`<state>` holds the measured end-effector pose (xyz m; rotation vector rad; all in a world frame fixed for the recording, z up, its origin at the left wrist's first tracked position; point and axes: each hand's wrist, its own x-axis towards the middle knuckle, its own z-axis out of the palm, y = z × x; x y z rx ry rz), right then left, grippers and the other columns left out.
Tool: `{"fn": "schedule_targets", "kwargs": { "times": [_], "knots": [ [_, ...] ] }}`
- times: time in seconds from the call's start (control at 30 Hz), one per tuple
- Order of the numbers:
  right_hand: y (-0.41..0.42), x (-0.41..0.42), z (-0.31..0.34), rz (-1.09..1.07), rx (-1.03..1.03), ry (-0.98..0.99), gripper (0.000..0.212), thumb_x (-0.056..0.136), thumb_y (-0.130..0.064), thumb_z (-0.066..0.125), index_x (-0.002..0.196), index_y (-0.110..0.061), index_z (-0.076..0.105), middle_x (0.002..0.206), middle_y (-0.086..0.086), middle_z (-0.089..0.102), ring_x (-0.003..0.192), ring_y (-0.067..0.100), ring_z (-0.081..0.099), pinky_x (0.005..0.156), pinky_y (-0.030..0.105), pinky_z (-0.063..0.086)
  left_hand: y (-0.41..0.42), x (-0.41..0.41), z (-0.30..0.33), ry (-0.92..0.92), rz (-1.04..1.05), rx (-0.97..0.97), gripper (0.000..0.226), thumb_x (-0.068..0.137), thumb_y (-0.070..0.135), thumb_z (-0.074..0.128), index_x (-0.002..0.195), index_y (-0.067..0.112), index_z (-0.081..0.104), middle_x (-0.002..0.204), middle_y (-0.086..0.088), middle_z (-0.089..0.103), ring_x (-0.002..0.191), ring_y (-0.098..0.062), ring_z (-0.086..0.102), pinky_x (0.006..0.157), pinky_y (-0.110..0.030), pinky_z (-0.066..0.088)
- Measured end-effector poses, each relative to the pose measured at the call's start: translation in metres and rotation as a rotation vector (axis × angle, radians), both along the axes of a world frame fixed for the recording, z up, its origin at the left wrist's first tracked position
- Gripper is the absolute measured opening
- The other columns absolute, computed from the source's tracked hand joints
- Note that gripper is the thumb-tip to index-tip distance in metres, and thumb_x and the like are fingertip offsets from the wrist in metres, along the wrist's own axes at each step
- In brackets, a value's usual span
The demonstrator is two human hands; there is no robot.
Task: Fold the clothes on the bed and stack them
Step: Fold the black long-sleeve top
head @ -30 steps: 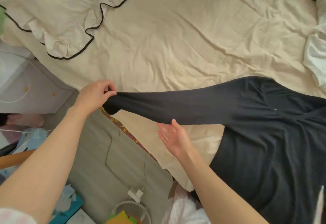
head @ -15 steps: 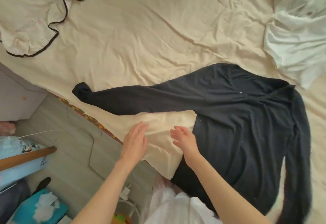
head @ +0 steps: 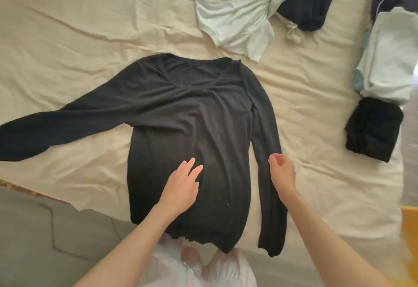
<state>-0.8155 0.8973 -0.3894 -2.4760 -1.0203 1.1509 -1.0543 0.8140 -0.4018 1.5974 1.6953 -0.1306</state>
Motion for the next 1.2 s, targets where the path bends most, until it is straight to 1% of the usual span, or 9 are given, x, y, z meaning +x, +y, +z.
{"fn": "schedule_targets", "kwargs": {
  "times": [0.17, 0.27, 0.33, 0.5, 0.6, 0.73, 0.93, 1.03, 1.2],
  "knots": [
    [0.022, 0.072, -0.044, 0.088, -0.098, 0.042, 0.040, 0.092, -0.035, 0.055, 0.122, -0.008, 0.051, 0.106, 0.001, 0.055, 0.103, 0.021, 0.054, 0.083, 0.027, 0.039, 0.008, 0.087, -0.023, 0.138, 0.002, -0.174, 0.053, 0.100, 0.031, 0.036, 0.149, 0.028, 0.016, 0.159, -0.002, -0.004, 0.146, -0.025, -0.006, 0.115, -0.052, 0.008],
    [0.026, 0.087, -0.064, 0.051, -0.174, 0.209, 0.017, 0.092, -0.025, 0.057, 0.093, -0.009, 0.057, 0.085, 0.005, 0.055, 0.084, 0.021, 0.052, 0.066, 0.027, 0.040, 0.009, 0.112, -0.031, 0.199, 0.131, -0.177, 0.051, 0.099, 0.030, 0.038, 0.147, 0.028, 0.022, 0.159, -0.003, -0.002, 0.146, -0.026, -0.007, 0.114, -0.054, 0.006],
    [0.031, 0.101, -0.065, -0.089, -0.162, 0.348, 0.013, 0.093, -0.018, 0.055, 0.083, -0.009, 0.055, 0.082, 0.009, 0.053, 0.076, 0.020, 0.048, 0.064, 0.028, 0.037, 0.011, 0.121, -0.030, 0.206, 0.228, -0.155, 0.047, 0.099, 0.029, 0.040, 0.144, 0.026, 0.030, 0.158, -0.003, 0.006, 0.146, -0.025, -0.002, 0.115, -0.052, 0.008],
    [0.046, 0.158, -0.047, -0.375, -0.088, 0.487, 0.010, 0.098, -0.016, 0.045, 0.089, -0.012, 0.049, 0.087, 0.006, 0.051, 0.077, 0.018, 0.050, 0.065, 0.031, 0.043, 0.017, 0.155, -0.017, 0.233, 0.355, 0.019, 0.033, 0.095, 0.022, 0.047, 0.128, 0.017, 0.054, 0.139, -0.006, 0.045, 0.130, -0.022, 0.036, 0.106, -0.039, 0.032],
    [0.061, 0.193, -0.041, -0.315, -0.023, 0.315, 0.011, 0.098, -0.020, 0.047, 0.094, -0.011, 0.051, 0.089, 0.006, 0.052, 0.075, 0.017, 0.049, 0.063, 0.028, 0.041, 0.028, 0.193, -0.011, 0.135, 0.378, 0.049, 0.027, 0.095, 0.024, 0.047, 0.119, 0.020, 0.059, 0.125, 0.000, 0.051, 0.115, -0.016, 0.045, 0.098, -0.034, 0.037],
    [0.086, 0.226, -0.040, -0.163, 0.031, 0.225, 0.010, 0.095, -0.021, 0.054, 0.095, -0.011, 0.053, 0.085, -0.001, 0.053, 0.073, 0.010, 0.050, 0.058, 0.022, 0.040, 0.053, 0.237, -0.015, -0.233, 0.604, -0.125, 0.028, 0.097, 0.020, 0.045, 0.123, 0.017, 0.055, 0.129, -0.002, 0.050, 0.119, -0.016, 0.046, 0.102, -0.033, 0.042],
    [0.136, 0.232, -0.044, 0.029, 0.144, 0.113, 0.010, 0.091, -0.025, 0.058, 0.082, -0.021, 0.055, 0.079, -0.008, 0.052, 0.071, 0.006, 0.051, 0.056, 0.021, 0.040, 0.097, 0.276, -0.024, -0.504, 0.970, -0.294, 0.033, 0.098, 0.024, 0.047, 0.129, 0.017, 0.051, 0.129, 0.000, 0.054, 0.117, -0.017, 0.051, 0.103, -0.033, 0.043],
    [0.141, 0.232, -0.054, -0.036, 0.077, 0.205, 0.007, 0.092, -0.028, 0.056, 0.091, -0.021, 0.058, 0.086, -0.006, 0.058, 0.078, 0.008, 0.055, 0.066, 0.023, 0.047, 0.103, 0.301, -0.025, -0.553, 0.859, -0.354, 0.035, 0.096, 0.028, 0.051, 0.129, 0.018, 0.051, 0.127, -0.001, 0.056, 0.114, -0.015, 0.053, 0.100, -0.031, 0.045],
    [0.077, 0.240, -0.063, -0.132, -0.089, 0.333, 0.031, 0.096, -0.035, 0.051, 0.116, -0.012, 0.055, 0.107, 0.003, 0.061, 0.097, 0.017, 0.060, 0.075, 0.028, 0.051, 0.076, 0.332, -0.030, -0.427, 0.665, -0.344, 0.039, 0.092, 0.027, 0.059, 0.128, 0.015, 0.052, 0.123, 0.002, 0.058, 0.105, -0.008, 0.053, 0.085, -0.017, 0.039]
  ]
}}
